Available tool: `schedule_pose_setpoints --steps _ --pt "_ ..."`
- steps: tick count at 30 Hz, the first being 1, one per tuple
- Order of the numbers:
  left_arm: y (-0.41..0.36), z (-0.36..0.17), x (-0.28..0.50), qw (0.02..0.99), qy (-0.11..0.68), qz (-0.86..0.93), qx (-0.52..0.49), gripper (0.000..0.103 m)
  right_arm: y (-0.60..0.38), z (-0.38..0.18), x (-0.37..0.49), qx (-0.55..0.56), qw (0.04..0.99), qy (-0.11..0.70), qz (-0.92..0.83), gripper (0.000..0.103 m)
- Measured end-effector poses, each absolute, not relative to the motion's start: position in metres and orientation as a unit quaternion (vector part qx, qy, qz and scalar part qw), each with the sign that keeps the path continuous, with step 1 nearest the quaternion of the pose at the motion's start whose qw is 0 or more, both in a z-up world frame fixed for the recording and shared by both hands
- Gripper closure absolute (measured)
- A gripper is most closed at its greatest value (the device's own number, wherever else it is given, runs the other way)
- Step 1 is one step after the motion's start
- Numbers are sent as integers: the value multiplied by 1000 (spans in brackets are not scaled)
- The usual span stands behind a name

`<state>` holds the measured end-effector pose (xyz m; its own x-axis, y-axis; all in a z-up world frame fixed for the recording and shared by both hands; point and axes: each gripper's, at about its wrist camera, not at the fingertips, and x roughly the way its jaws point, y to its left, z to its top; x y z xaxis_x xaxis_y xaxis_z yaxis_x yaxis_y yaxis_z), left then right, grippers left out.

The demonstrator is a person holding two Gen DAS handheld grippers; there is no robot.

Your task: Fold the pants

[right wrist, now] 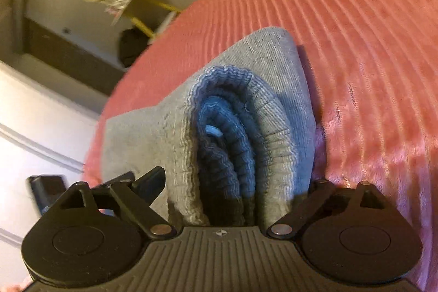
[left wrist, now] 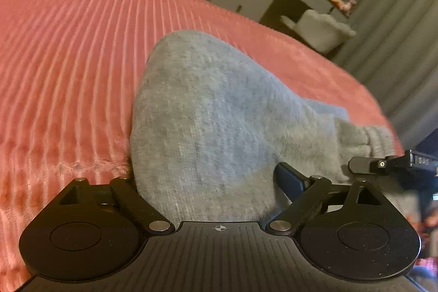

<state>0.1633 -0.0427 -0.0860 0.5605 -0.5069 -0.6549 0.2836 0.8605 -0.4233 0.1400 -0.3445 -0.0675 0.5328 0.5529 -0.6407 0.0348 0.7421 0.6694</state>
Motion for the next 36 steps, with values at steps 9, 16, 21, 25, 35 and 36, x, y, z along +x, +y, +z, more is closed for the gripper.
schedule_pose_setpoints --steps 9,16,21,25,35,36 --pt "-47 -40 156 900 360 -209 -126 61 -319 -21 121 297 848 420 128 51" --pt "-58 3 201 928 306 -172 -127 39 -328 29 159 311 874 356 114 47" --pt "-67 -1 200 944 315 -97 -33 30 -353 42 180 296 883 362 -22 20" --pt "-68 -23 171 942 315 -108 -35 23 -355 32 140 345 870 352 -16 20" --pt "-63 -52 133 933 346 -88 -56 22 -322 8 110 387 852 352 -16 59" --pt "-63 -53 132 932 348 -88 -59 21 -324 7 111 386 851 355 -19 59"
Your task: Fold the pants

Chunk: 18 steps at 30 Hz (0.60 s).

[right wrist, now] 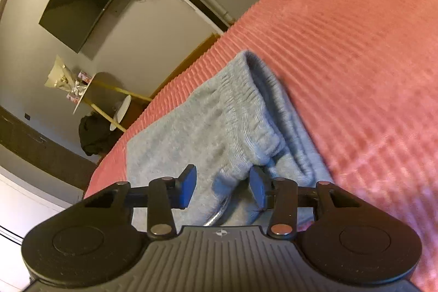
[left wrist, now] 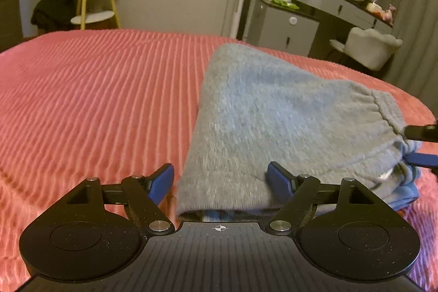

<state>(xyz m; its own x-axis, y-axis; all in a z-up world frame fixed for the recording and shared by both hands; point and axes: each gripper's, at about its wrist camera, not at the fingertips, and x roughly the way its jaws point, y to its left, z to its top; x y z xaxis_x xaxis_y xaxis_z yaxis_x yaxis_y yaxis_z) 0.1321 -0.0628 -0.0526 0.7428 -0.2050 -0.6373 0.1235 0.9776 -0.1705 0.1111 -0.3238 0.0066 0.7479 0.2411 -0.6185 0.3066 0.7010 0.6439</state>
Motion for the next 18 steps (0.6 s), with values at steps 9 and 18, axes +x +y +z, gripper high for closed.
schedule_pose_setpoints --steps 9,18 --pt "-58 -50 118 931 349 -93 -57 19 -309 5 97 384 872 303 -21 81" --pt "-56 -54 115 928 358 -76 -71 16 -284 -14 95 192 913 354 -66 82"
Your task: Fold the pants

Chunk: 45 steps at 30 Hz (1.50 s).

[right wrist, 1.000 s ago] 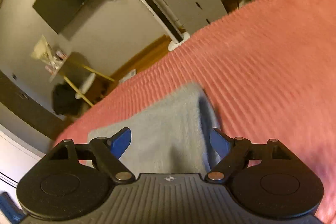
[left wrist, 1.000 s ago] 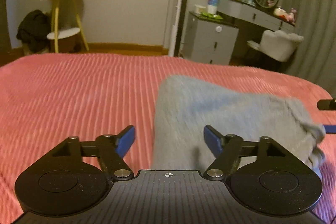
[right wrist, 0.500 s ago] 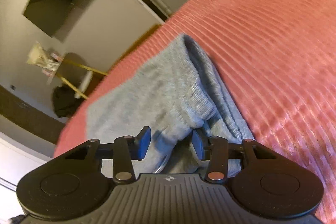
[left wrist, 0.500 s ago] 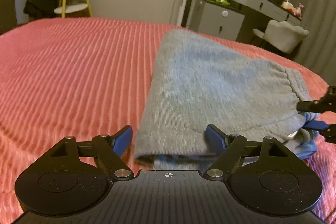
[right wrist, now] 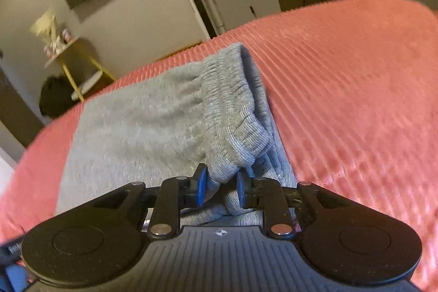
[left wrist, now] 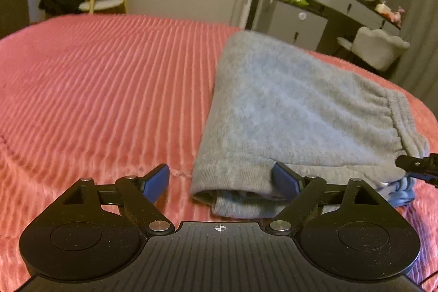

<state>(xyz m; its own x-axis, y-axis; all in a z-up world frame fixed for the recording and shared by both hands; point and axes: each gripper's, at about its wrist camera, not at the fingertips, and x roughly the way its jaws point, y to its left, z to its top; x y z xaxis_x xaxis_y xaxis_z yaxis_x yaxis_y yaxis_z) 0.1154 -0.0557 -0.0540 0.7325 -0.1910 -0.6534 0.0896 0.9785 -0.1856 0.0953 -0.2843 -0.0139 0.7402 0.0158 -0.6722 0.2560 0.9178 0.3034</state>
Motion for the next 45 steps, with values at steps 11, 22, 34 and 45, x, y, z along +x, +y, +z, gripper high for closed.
schedule_pose_setpoints --steps 11,22,34,45 --pt "-72 -42 123 937 335 -71 -66 16 -266 -4 94 105 927 355 -70 80" --pt "-78 -62 134 922 379 -71 -25 11 -256 -3 91 53 930 357 -65 79" --pt "-80 -78 57 904 417 -92 16 16 -227 -15 33 5 902 429 -49 4" --pt "-66 -48 19 928 362 -82 -19 8 -166 1 -23 -72 929 357 -68 4"
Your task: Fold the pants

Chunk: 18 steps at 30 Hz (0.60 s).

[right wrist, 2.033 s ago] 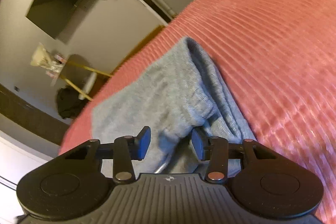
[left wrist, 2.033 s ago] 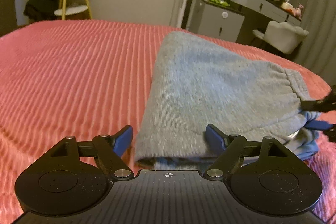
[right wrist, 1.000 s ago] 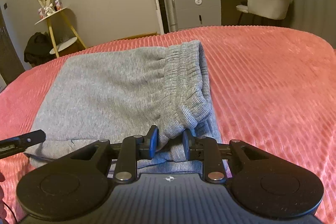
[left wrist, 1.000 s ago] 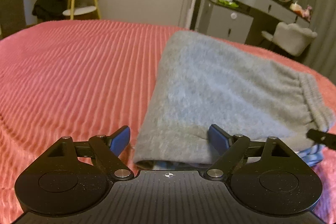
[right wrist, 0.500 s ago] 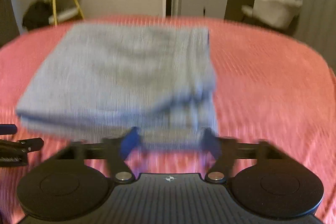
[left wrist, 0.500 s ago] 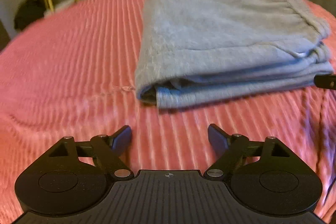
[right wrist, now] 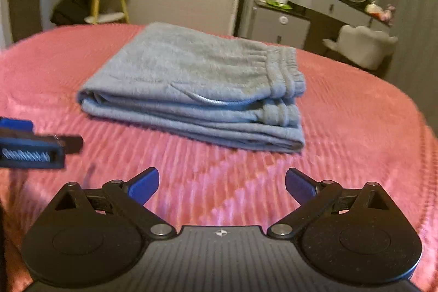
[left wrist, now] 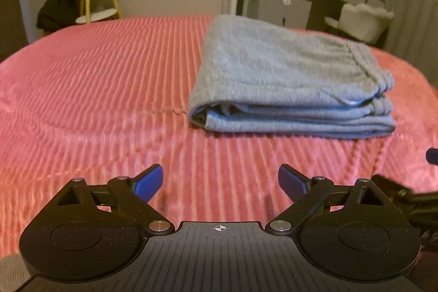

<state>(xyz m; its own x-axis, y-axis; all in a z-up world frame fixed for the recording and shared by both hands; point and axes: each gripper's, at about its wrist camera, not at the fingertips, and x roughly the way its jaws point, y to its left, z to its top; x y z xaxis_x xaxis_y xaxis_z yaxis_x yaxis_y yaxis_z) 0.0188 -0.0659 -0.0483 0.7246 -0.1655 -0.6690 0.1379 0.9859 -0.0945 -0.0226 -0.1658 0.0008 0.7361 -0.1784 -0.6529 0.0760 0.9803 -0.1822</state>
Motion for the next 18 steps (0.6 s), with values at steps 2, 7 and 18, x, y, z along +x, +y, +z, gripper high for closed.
schedule_pose_setpoints --steps 2,7,18 --pt "-63 -44 16 932 355 -75 -27 7 -156 6 -24 -102 926 355 -78 4" --pt "-61 -34 13 937 340 -76 -25 6 -149 22 -24 -119 927 349 -64 4" --pt "-77 -46 30 933 352 -77 12 3 -172 24 5 -63 935 341 -78 4"
